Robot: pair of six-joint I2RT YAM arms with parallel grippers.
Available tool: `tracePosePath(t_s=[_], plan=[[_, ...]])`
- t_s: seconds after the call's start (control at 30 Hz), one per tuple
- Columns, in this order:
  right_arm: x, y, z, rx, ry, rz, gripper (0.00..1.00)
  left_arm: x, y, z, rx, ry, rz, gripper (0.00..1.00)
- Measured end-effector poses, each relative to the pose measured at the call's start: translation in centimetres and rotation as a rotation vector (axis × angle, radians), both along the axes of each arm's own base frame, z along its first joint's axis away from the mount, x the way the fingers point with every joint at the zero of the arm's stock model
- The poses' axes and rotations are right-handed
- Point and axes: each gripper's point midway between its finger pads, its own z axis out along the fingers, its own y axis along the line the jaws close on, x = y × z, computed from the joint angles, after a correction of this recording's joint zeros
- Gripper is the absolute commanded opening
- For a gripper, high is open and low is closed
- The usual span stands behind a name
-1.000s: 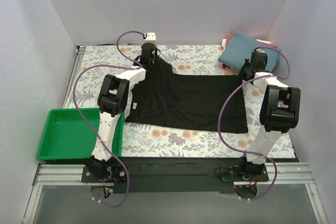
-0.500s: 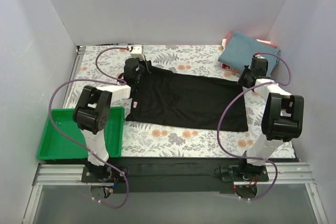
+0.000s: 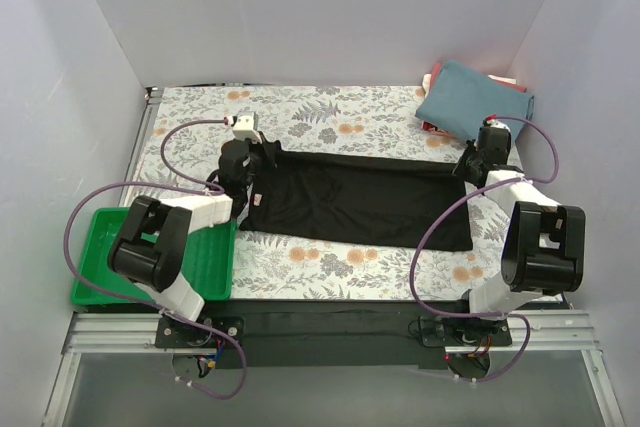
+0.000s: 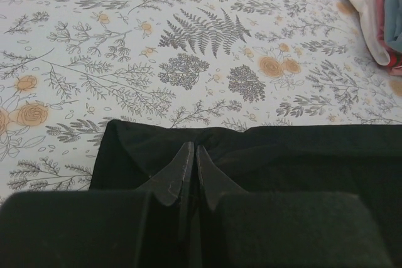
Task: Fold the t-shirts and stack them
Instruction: Fold the tshirt
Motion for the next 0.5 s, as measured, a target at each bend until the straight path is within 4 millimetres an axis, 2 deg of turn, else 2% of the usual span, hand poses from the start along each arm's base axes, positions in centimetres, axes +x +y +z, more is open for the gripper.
tracePosePath(t_s=[0.1,0.33,0.5], plan=[[-0.7,0.0,0.0,-0.004,-0.003,-0.005,0.01,-1.4,0.3,0.9,-0.017,-0.014,-0.002,0.0],[-1.9,-0.1,0.1,-0.01,-0.013,-0.016,0.01,-4.0,-0.1,4.5,-0.061,-0.092,-0.03,0.0],[-2.6,-0.3,0.0,-0.017,-0.019,-0.026,0.01,-5.6,-0.6,4.7,-0.069,-0.091,-0.052,0.0]])
